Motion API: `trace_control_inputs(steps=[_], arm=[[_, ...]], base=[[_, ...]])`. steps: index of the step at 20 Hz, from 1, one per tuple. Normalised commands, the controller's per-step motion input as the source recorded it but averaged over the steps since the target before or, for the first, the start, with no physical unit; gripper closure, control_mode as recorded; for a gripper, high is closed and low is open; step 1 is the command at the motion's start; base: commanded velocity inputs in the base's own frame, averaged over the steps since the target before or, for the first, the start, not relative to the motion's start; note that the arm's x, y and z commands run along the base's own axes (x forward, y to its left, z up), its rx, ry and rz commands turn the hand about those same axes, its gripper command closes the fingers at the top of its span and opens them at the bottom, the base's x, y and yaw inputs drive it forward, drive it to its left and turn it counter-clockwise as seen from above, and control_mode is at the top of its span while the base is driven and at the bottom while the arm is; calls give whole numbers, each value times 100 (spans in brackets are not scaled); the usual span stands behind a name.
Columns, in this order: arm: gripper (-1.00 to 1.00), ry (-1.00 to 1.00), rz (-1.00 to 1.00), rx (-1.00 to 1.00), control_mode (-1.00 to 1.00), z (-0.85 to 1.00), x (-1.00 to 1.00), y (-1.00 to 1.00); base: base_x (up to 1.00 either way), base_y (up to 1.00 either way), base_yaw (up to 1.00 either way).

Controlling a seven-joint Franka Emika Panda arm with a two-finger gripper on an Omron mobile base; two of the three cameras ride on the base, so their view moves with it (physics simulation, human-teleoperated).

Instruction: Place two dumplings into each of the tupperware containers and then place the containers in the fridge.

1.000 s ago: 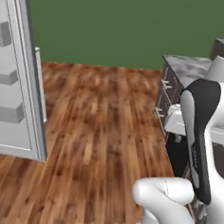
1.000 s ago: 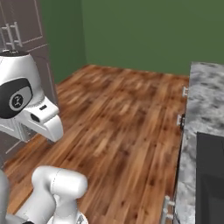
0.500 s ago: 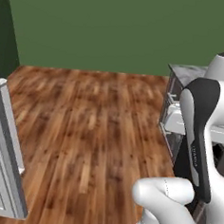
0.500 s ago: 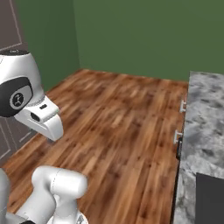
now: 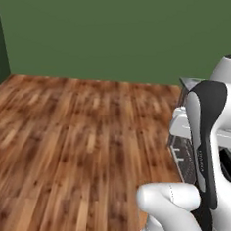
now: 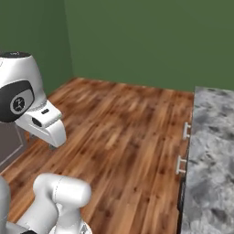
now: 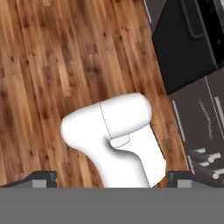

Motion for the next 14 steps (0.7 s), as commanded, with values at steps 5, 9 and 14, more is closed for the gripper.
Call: trace_control_inputs(steps=[5, 9, 14], arm=[[-100, 0, 0, 0, 100, 0, 0, 0], [-100, 0, 0, 0, 100, 0, 0, 0], [-100, 0, 0, 0, 100, 0, 0, 0]], base=[[100, 1, -4], [100, 2, -5], [100, 7, -6]])
